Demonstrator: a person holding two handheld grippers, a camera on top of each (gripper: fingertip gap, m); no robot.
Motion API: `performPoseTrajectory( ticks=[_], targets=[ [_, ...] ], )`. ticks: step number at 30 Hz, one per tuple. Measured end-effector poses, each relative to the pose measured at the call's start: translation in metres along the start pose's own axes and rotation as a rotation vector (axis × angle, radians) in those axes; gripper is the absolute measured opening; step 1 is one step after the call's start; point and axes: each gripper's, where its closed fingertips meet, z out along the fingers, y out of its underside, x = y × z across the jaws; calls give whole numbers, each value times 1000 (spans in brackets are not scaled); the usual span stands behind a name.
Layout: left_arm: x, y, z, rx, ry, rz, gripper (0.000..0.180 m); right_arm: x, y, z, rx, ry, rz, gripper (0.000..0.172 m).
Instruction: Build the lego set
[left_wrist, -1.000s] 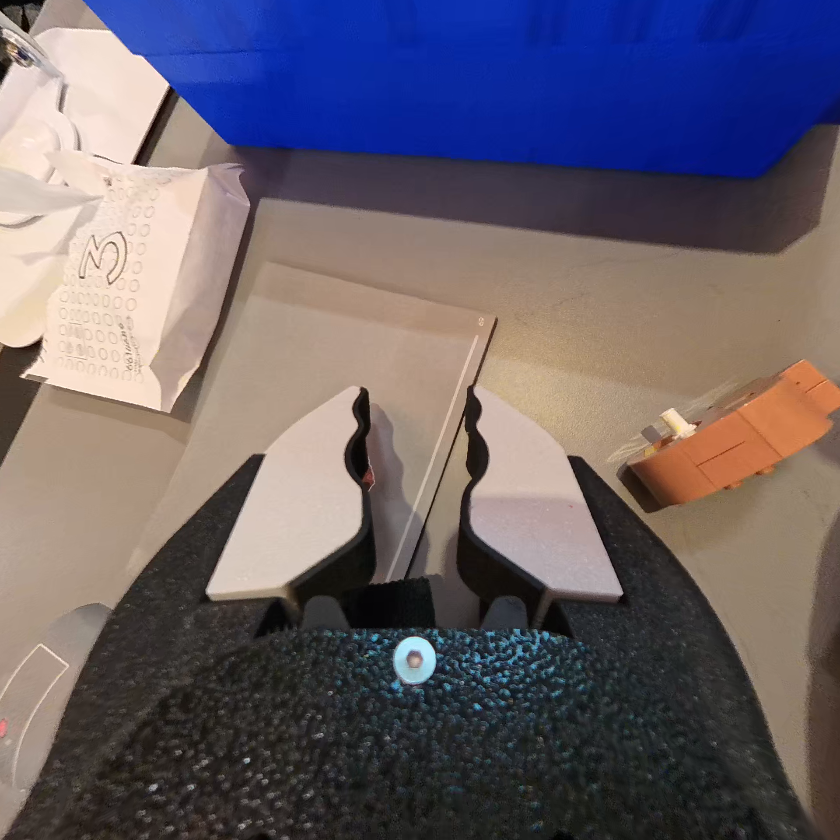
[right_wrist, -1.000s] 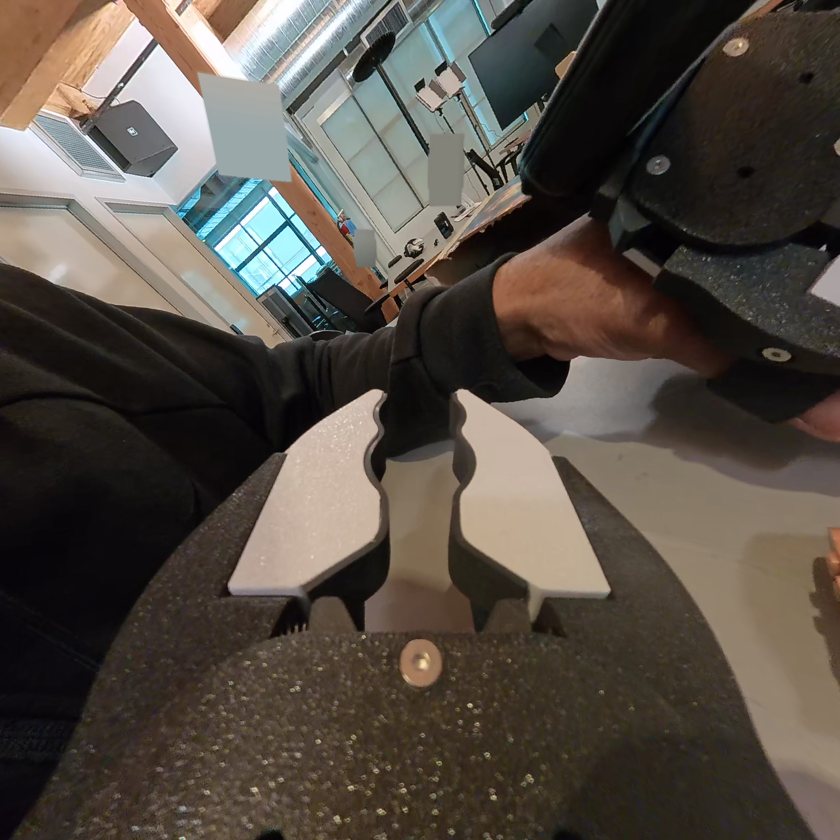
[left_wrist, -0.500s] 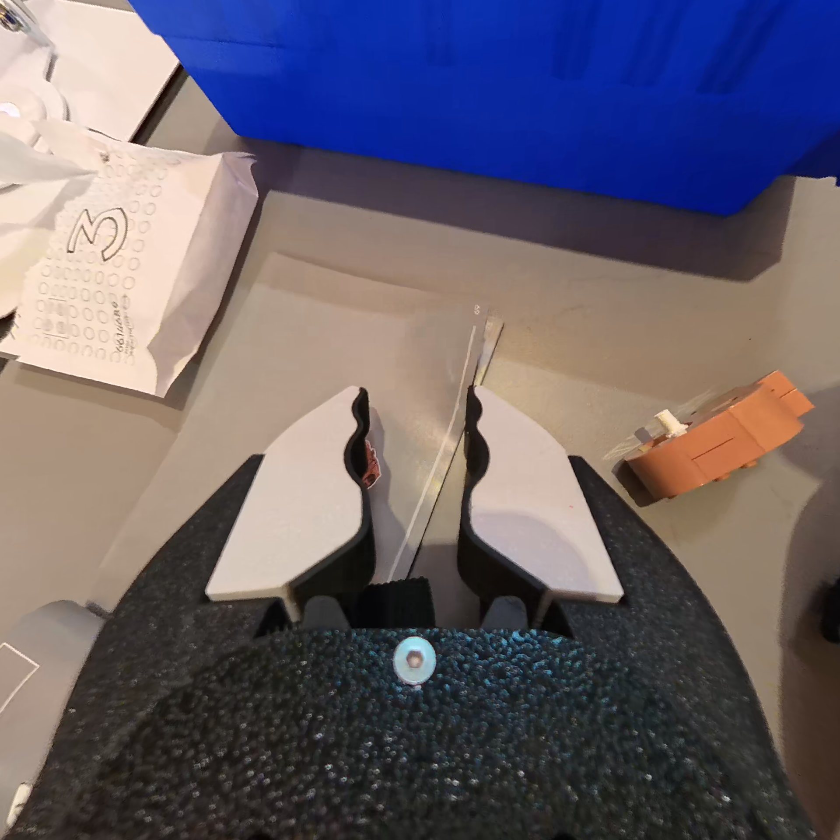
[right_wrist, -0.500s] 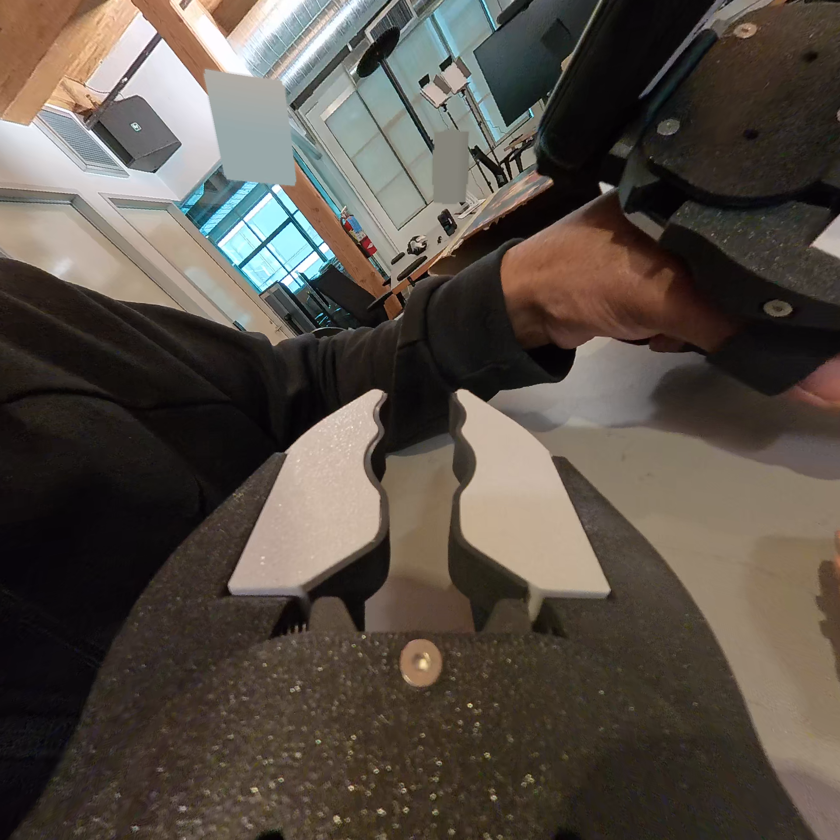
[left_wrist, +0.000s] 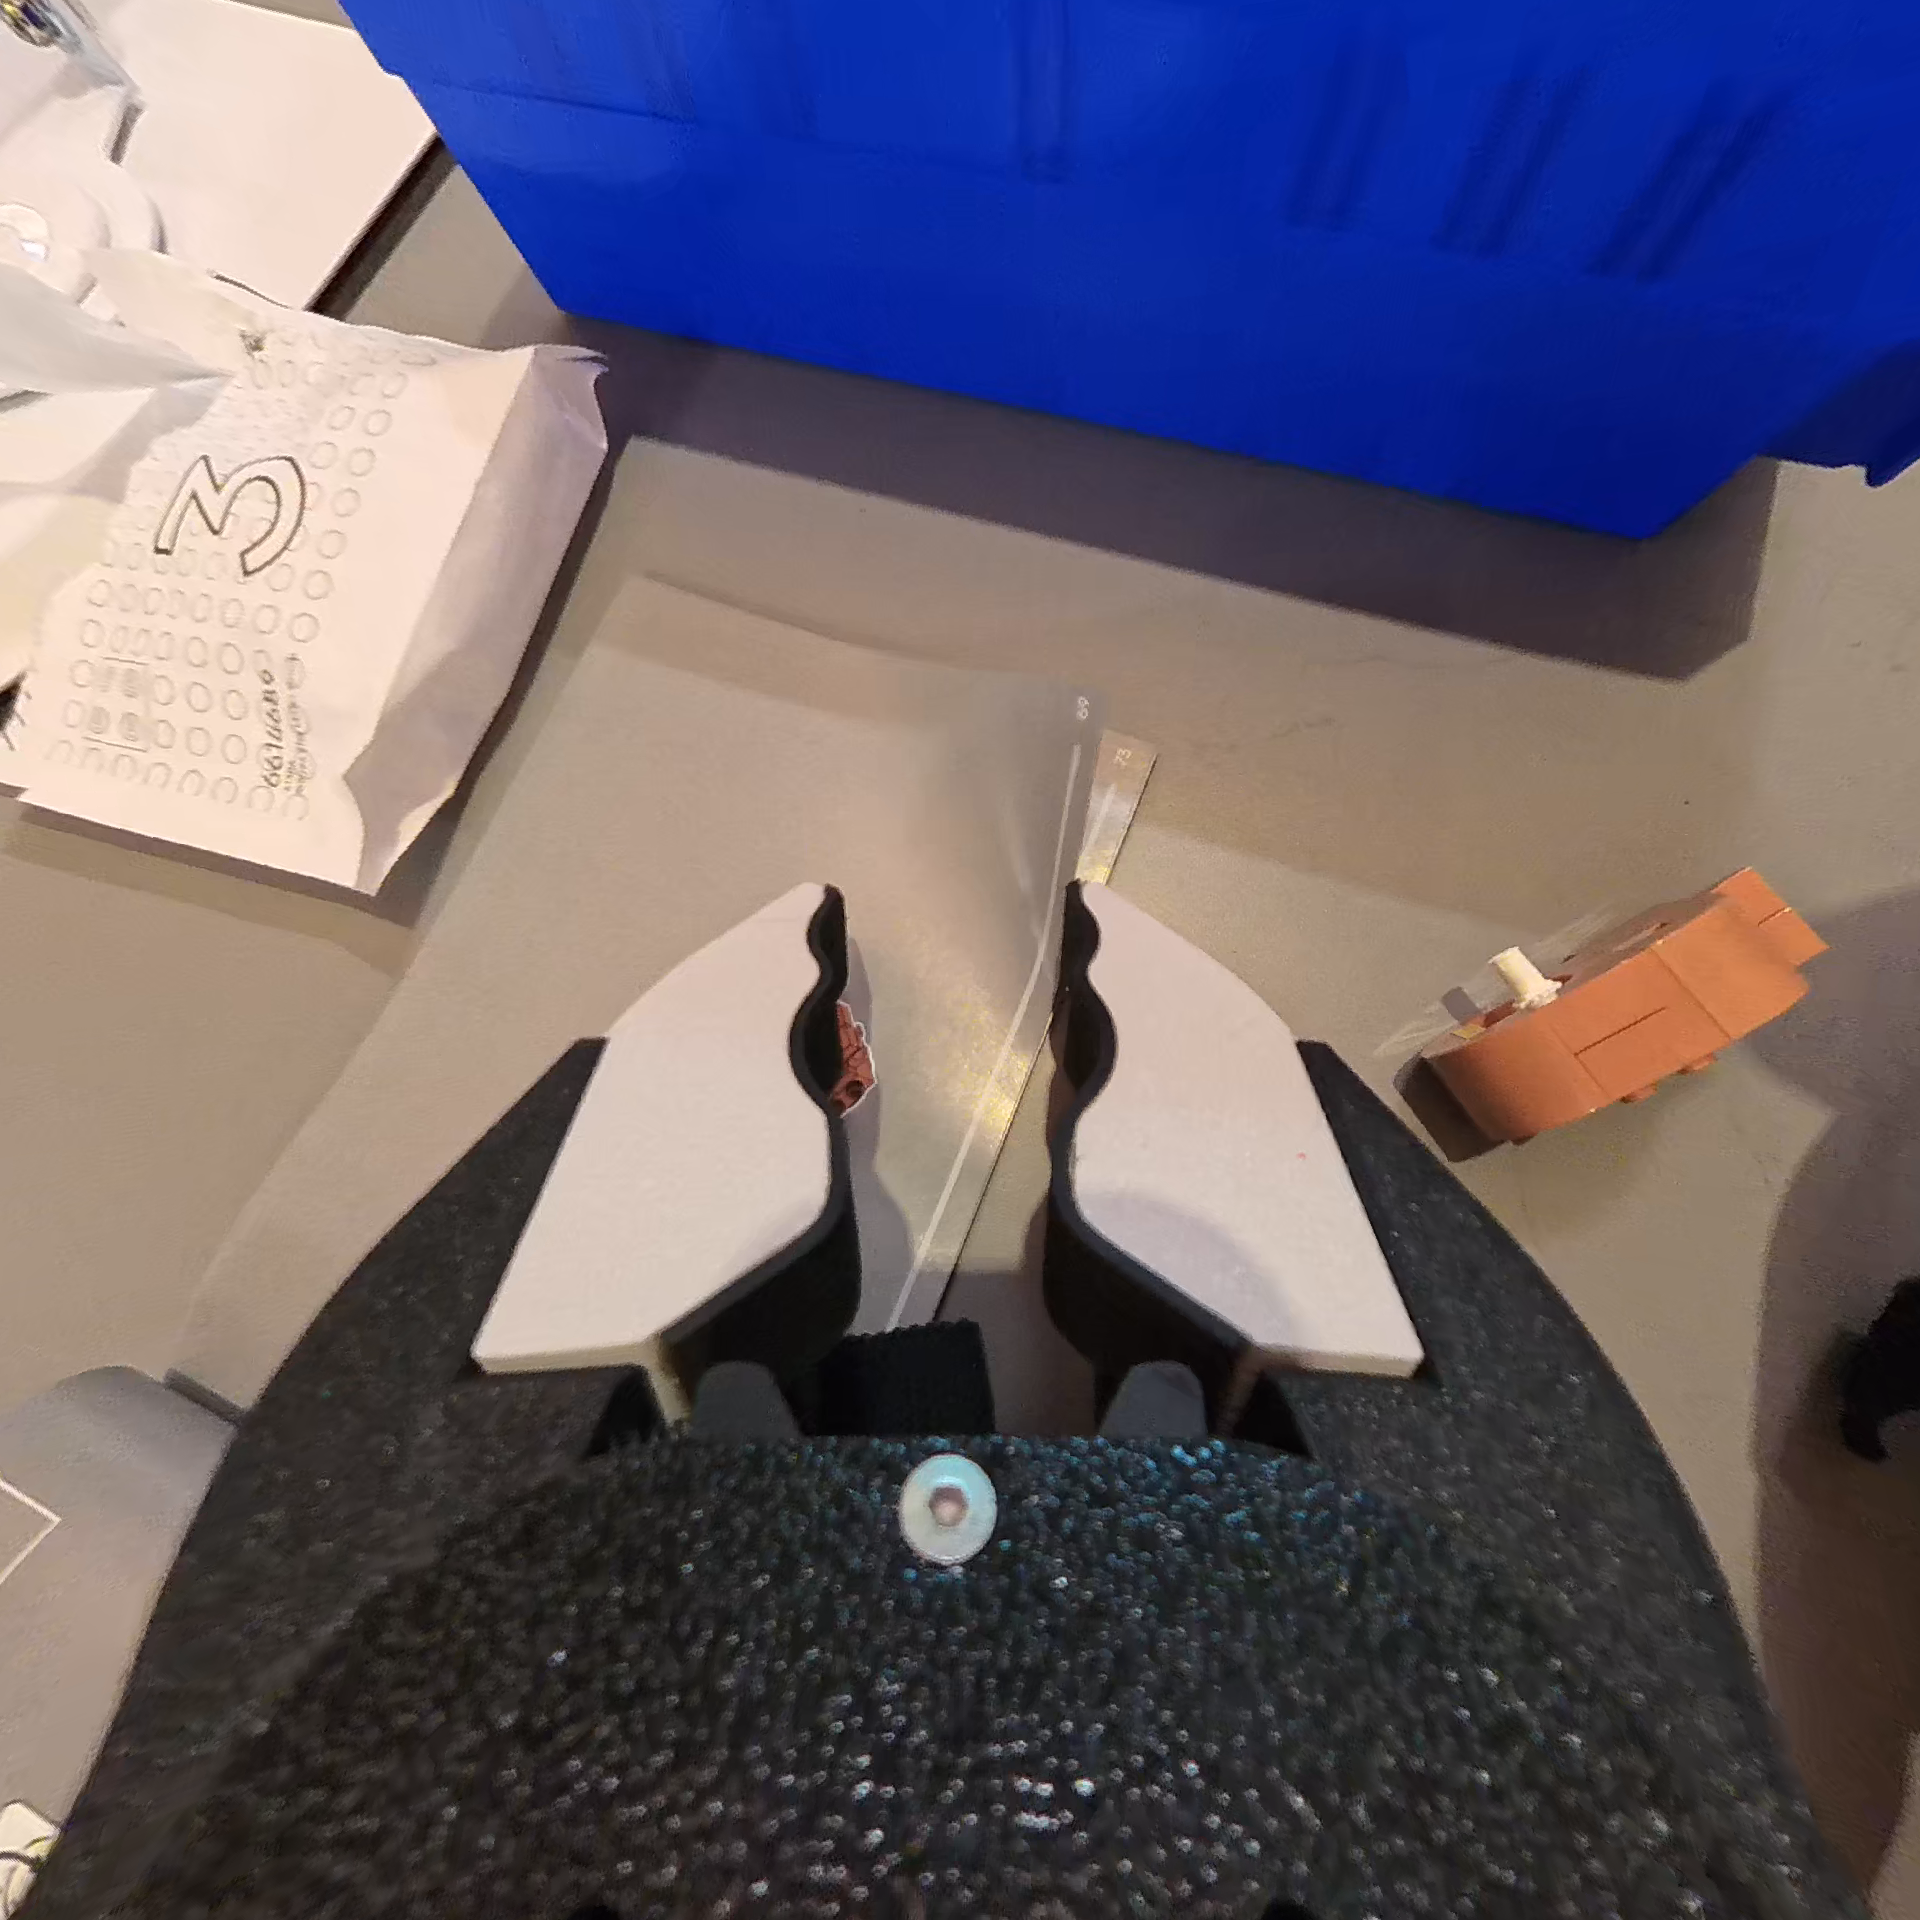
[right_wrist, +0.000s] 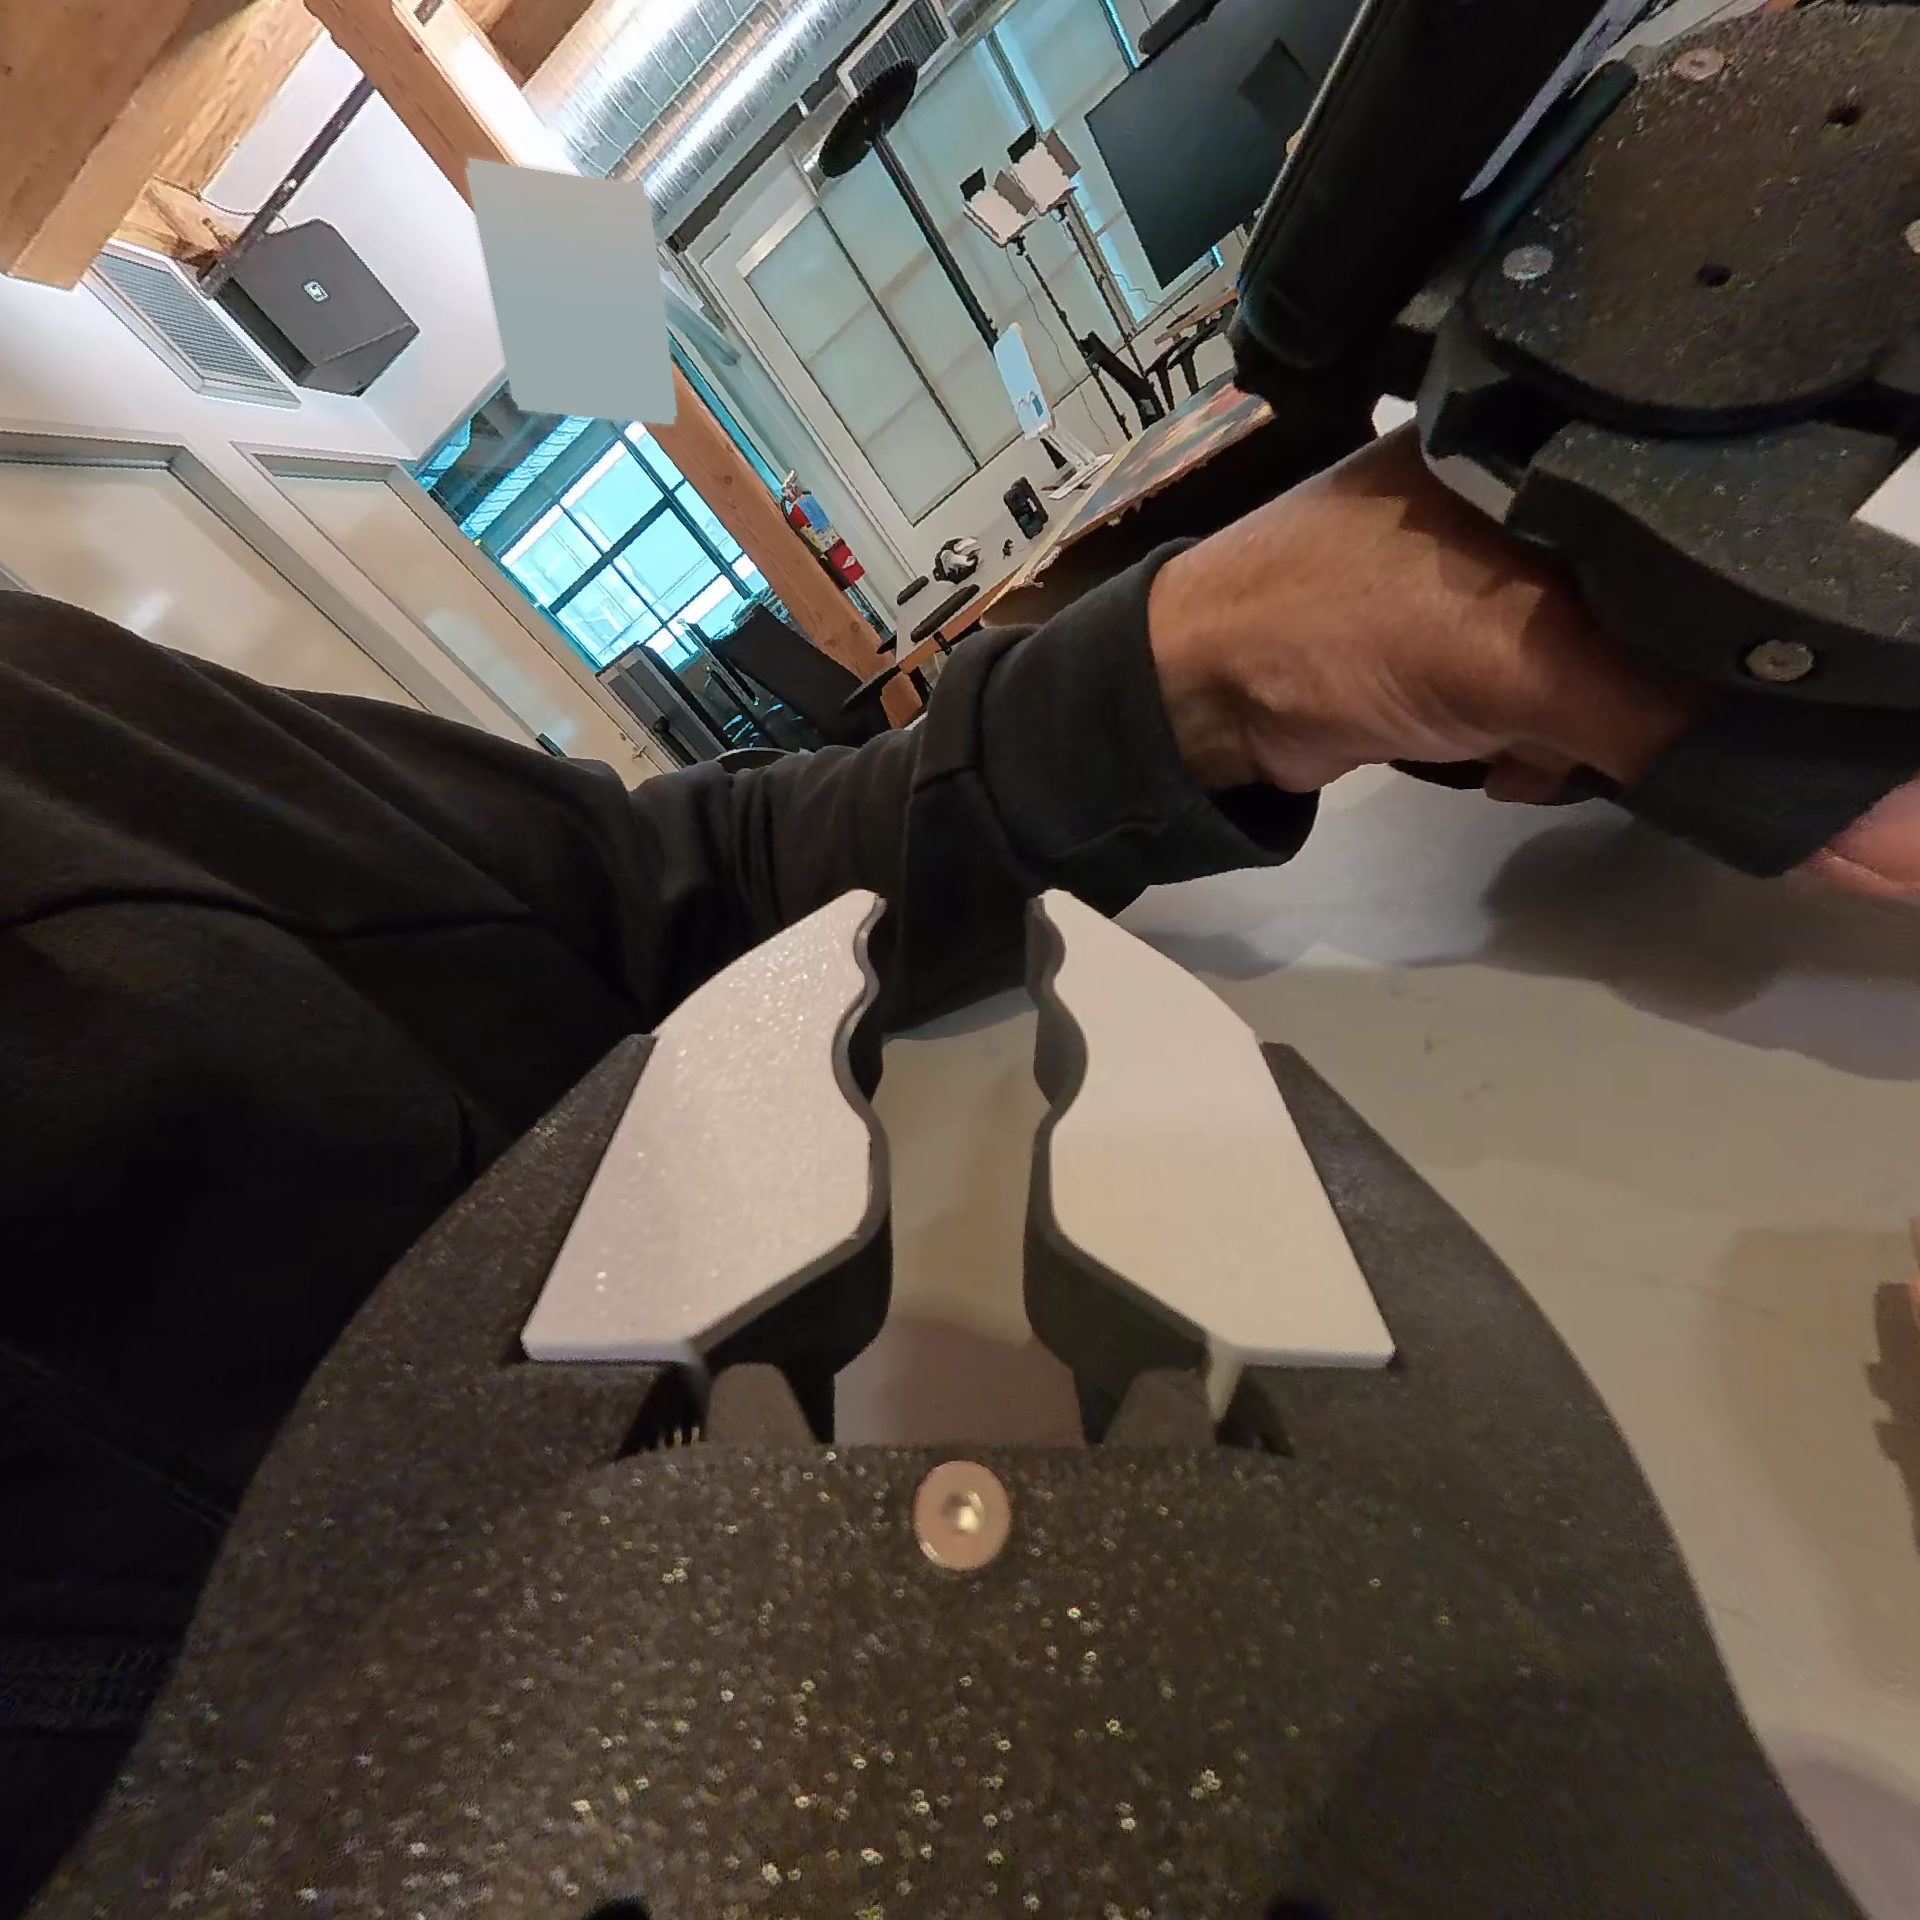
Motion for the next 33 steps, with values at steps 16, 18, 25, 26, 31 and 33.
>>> performPoseTrajectory(
  ticks=[16,18,25,26,31,33],
  targets=[
    [2,7,6,-32,5,8,39,0,1,0,-4,-3,-2,24],
    [1,7,5,-30,4,5,39,0,0,0,-4,-3,-2,24],
    [6,7,6,-33,20,17,39,0,1,0,-4,-4,-1,24],
    [6,7,6,-36,21,18,39,0,1,0,-5,-4,-1,24],
    [6,9,7,-42,20,19,38,0,1,0,-5,-4,-1,24],
    [6,9,7,-45,17,22,39,0,1,0,-5,-4,-1,24]
  ],
)
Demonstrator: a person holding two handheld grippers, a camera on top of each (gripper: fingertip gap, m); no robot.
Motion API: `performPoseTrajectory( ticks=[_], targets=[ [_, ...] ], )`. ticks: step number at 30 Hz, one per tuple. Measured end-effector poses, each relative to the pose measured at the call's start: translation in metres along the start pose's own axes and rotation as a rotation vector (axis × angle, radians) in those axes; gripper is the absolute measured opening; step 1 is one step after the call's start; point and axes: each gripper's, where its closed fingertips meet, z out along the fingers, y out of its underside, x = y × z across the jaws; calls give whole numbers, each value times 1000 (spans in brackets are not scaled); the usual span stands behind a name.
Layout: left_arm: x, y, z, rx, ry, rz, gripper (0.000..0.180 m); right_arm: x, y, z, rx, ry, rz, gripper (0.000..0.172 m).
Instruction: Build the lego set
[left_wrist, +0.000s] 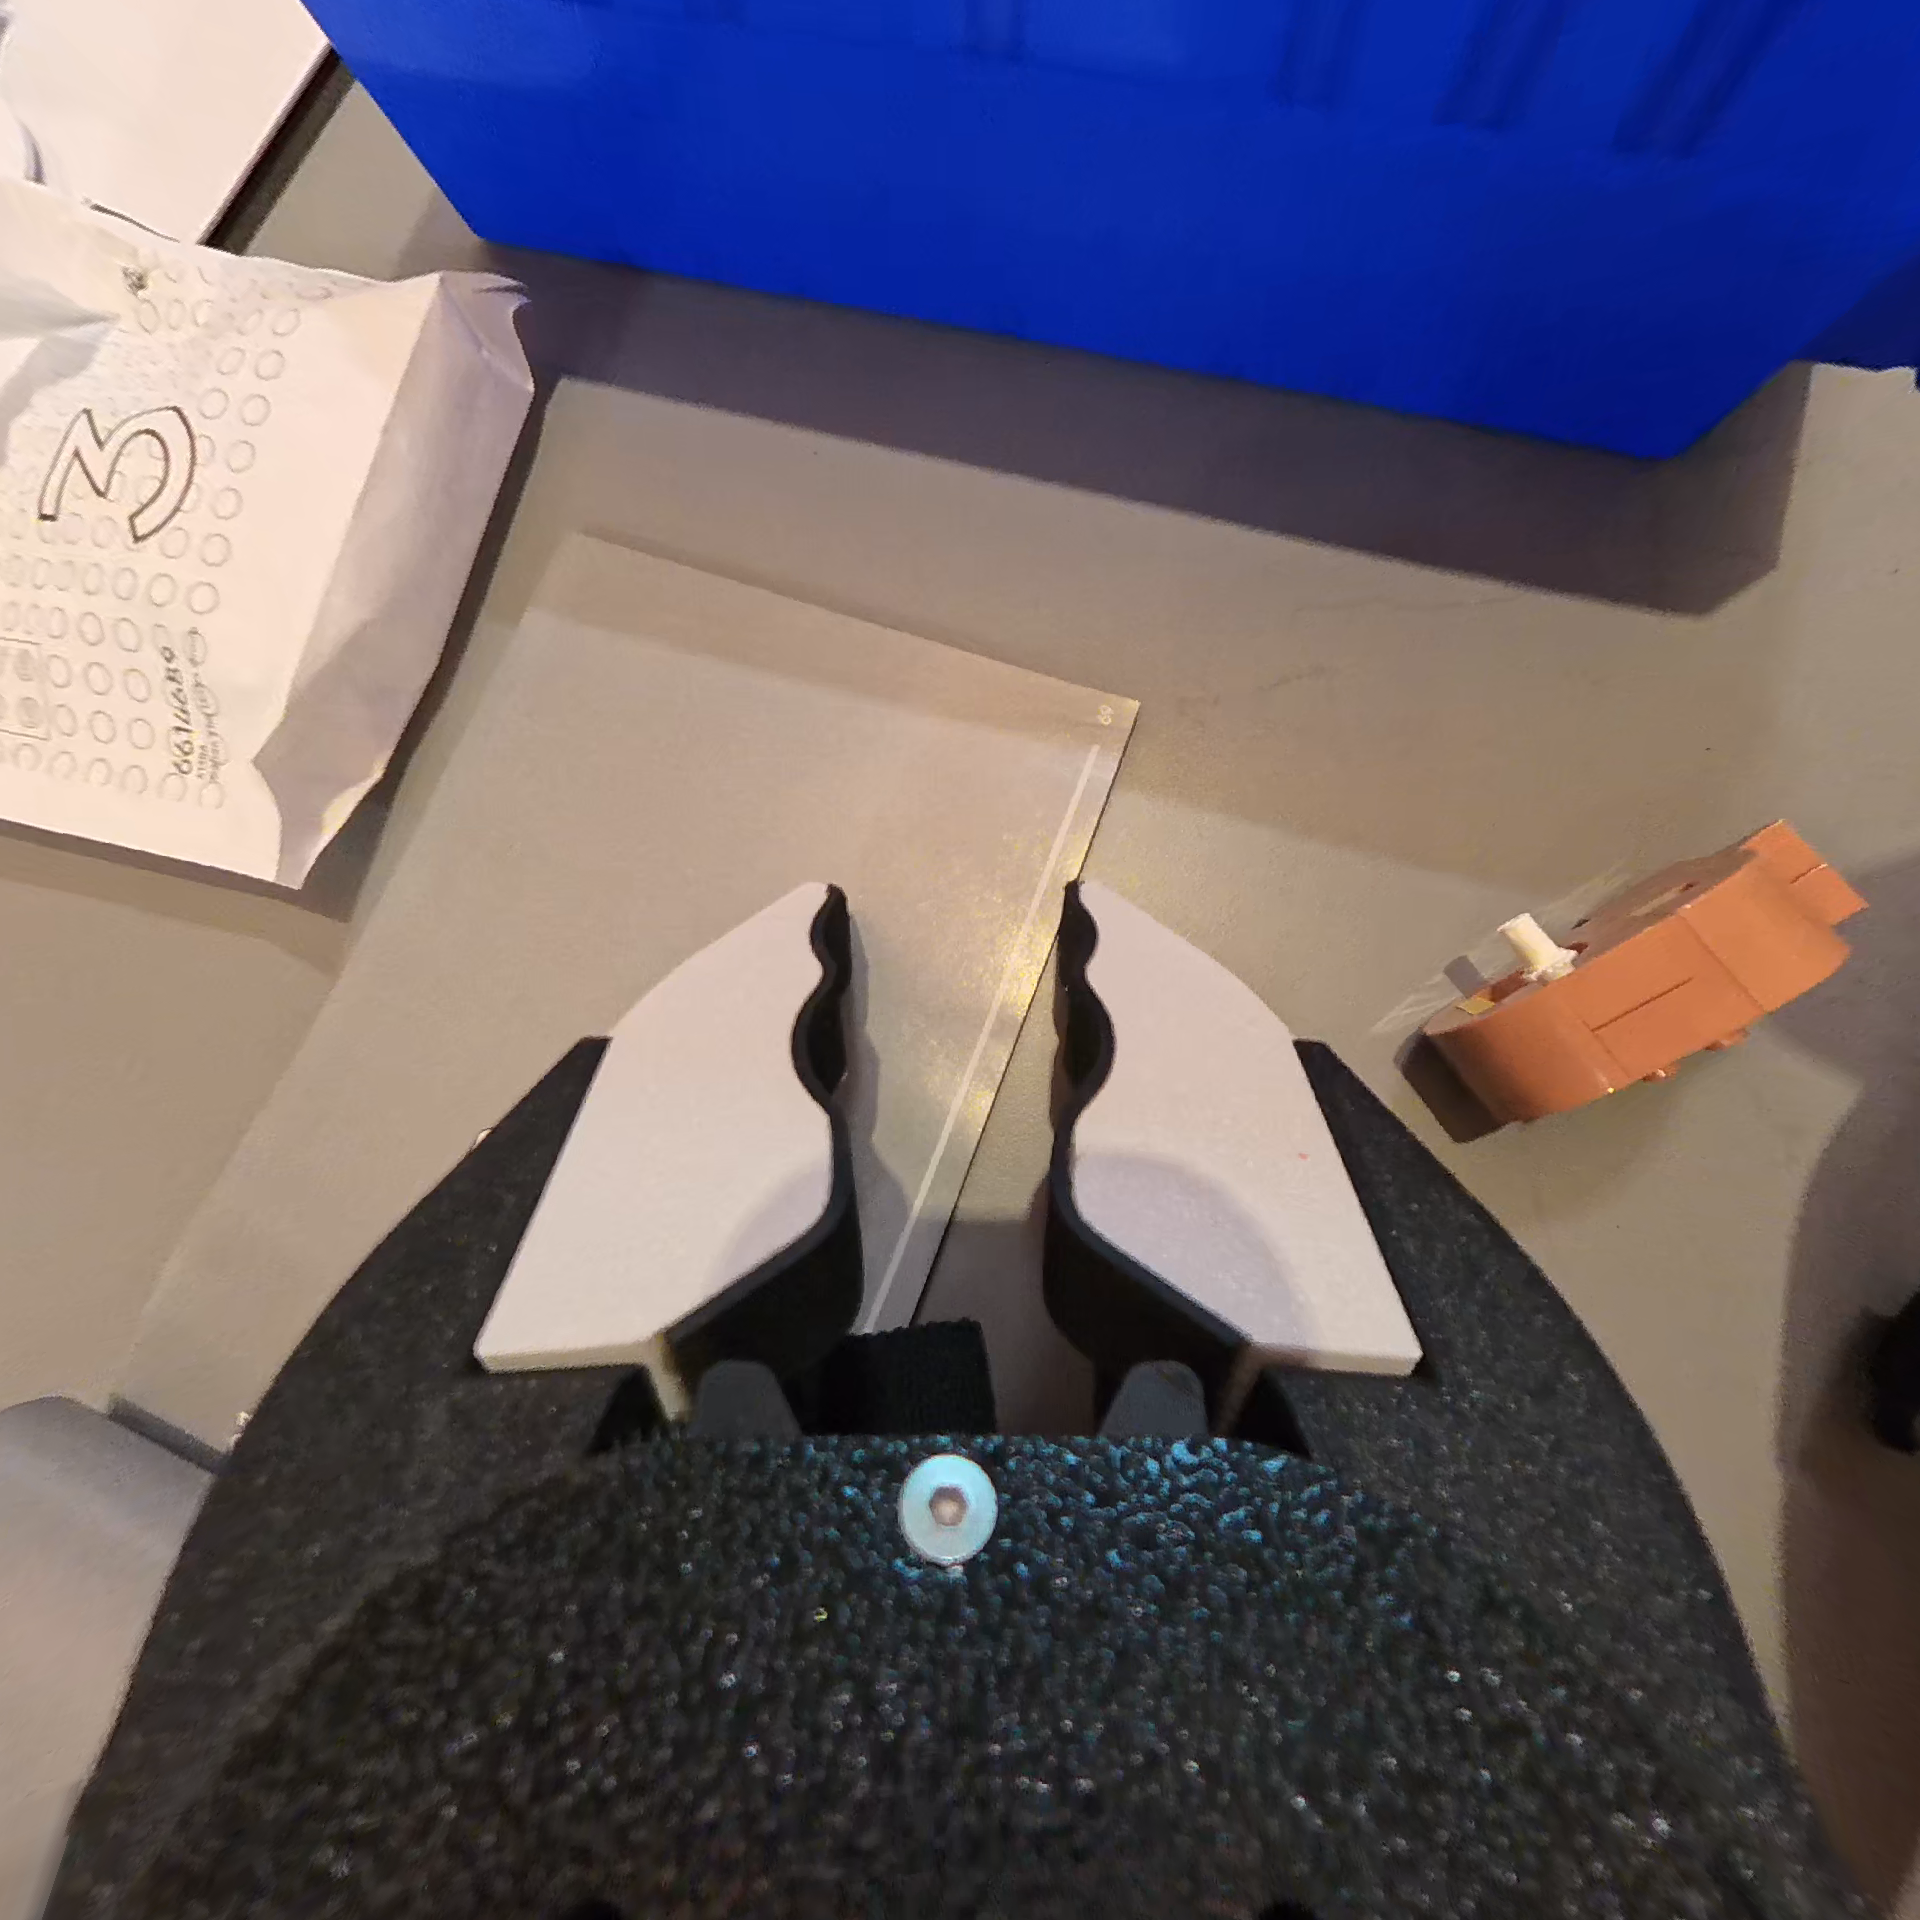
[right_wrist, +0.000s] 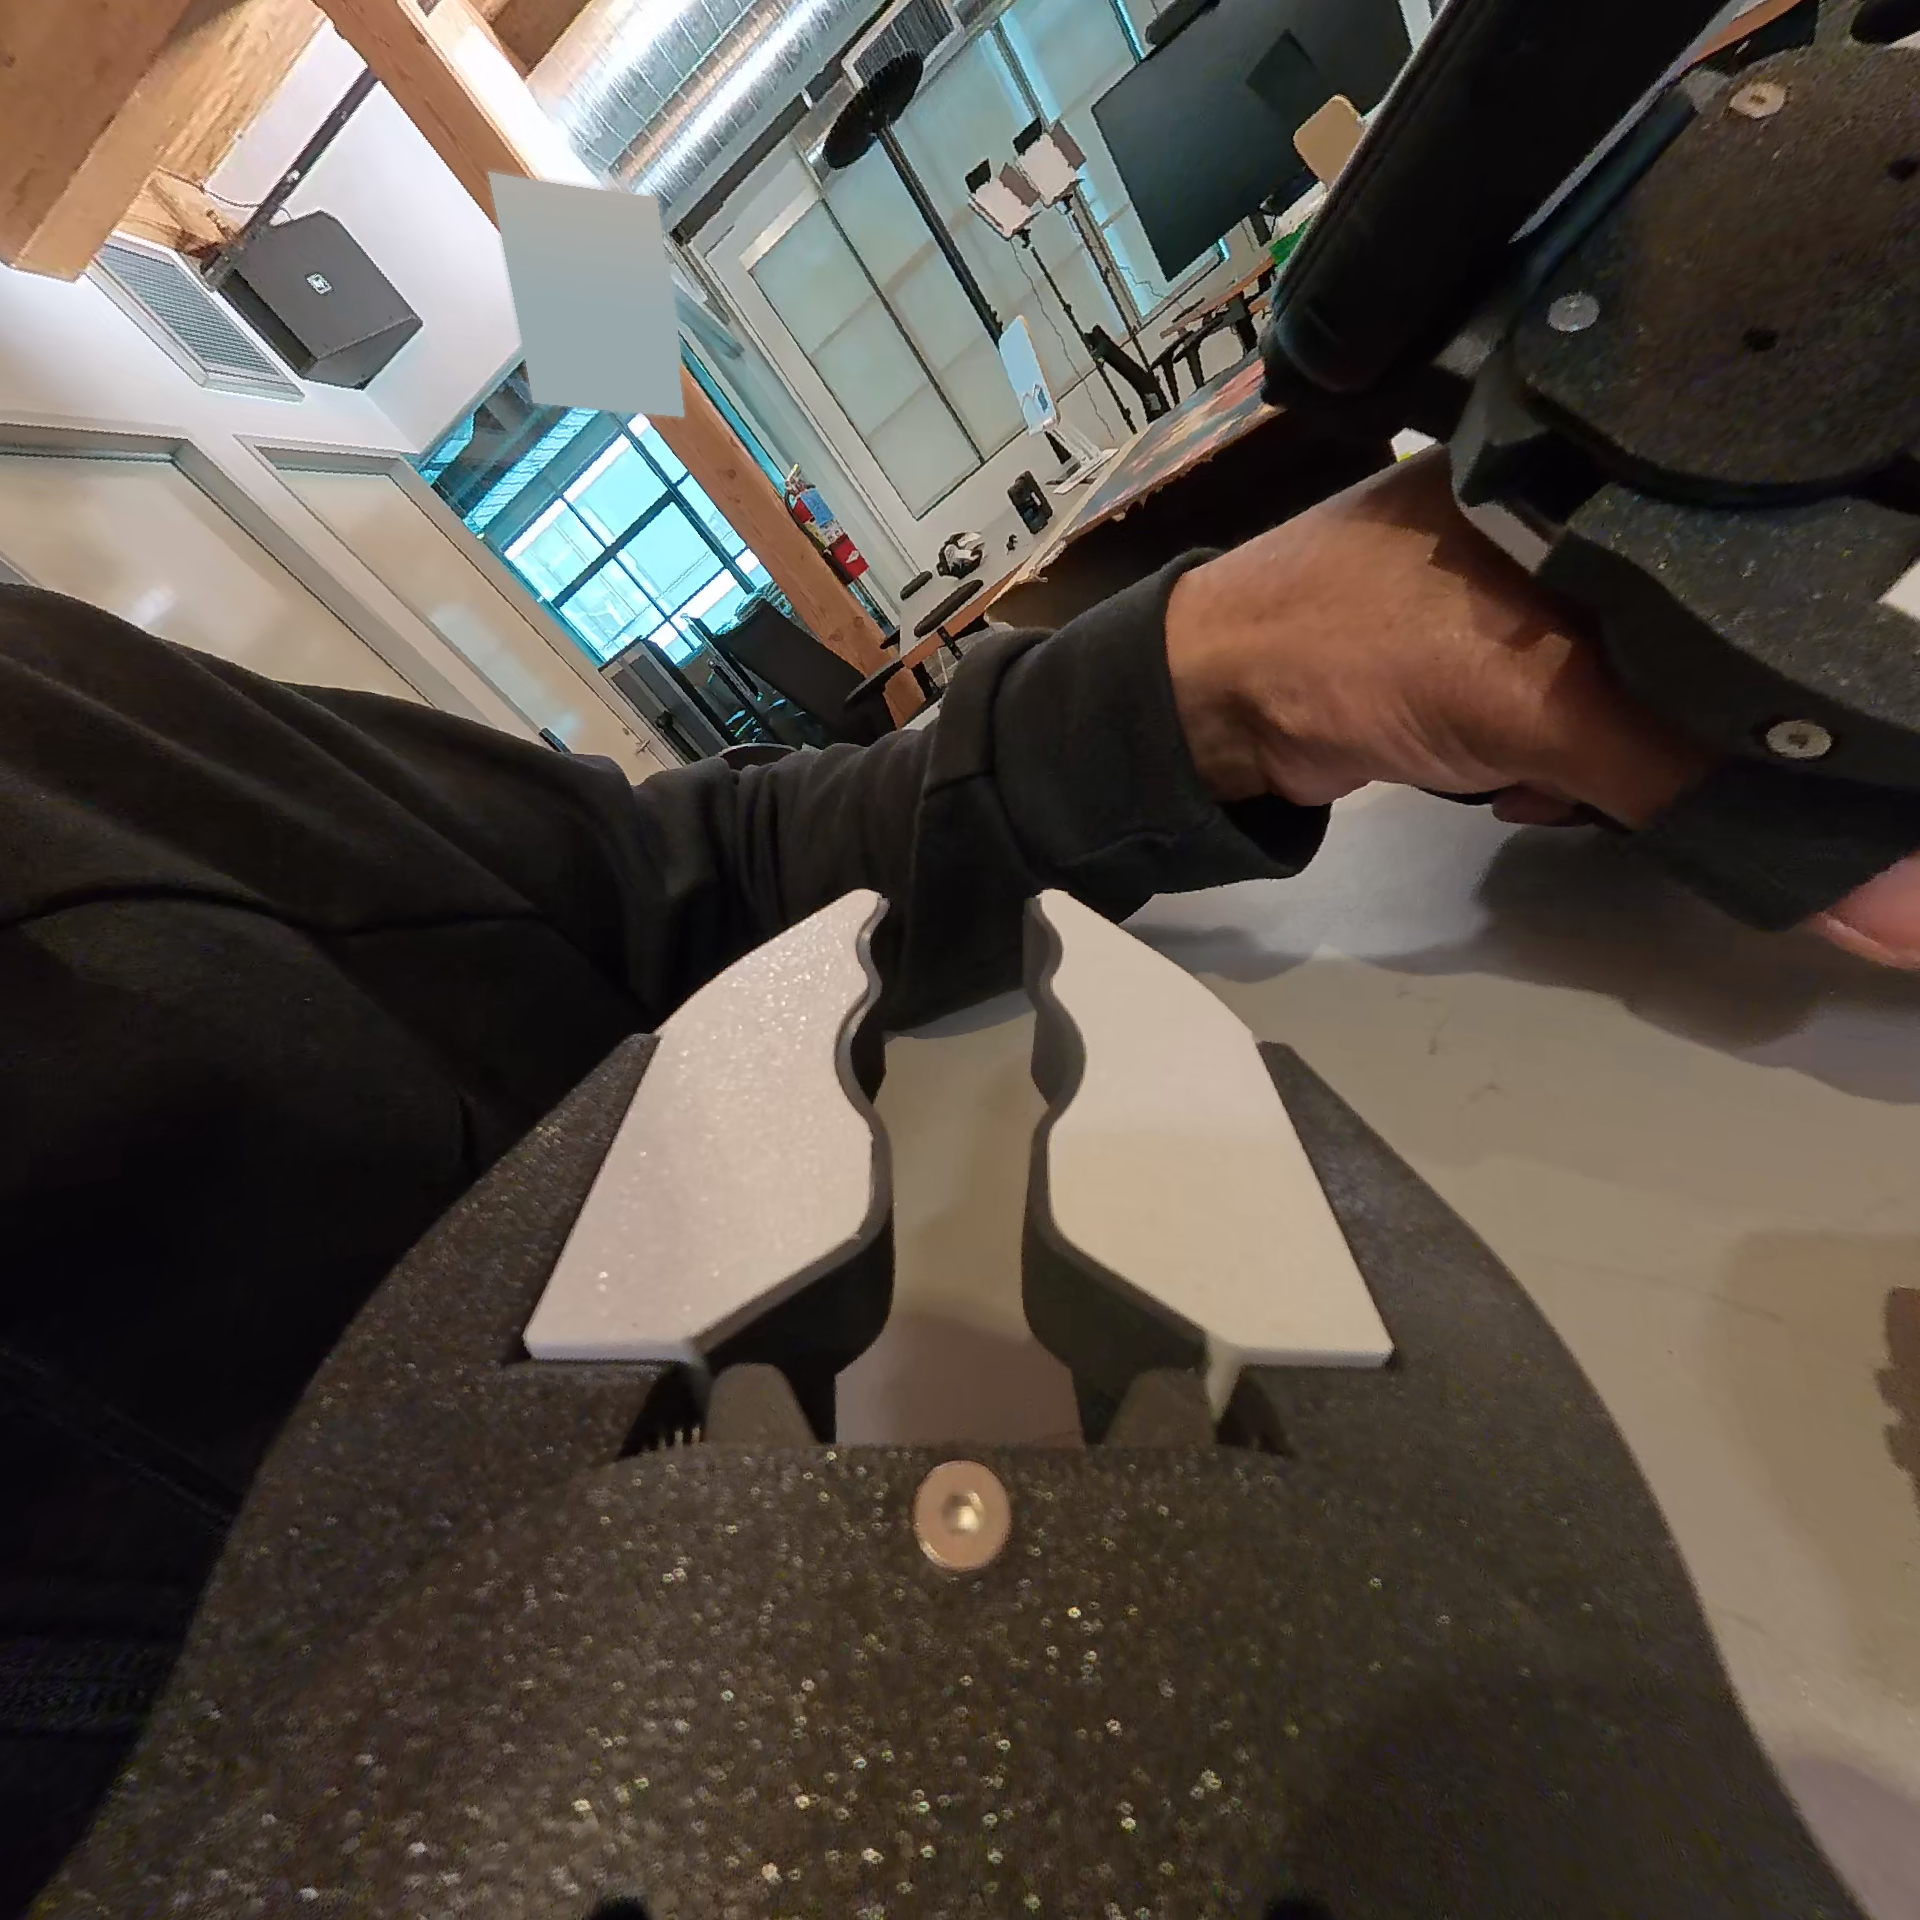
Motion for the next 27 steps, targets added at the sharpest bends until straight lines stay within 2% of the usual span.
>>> performPoseTrajectory(
  ticks=[27],
  targets=[
    [-4,-2,-4,12,-10,-15,39,0,0,0,-2,-2,1,23]
  ],
)
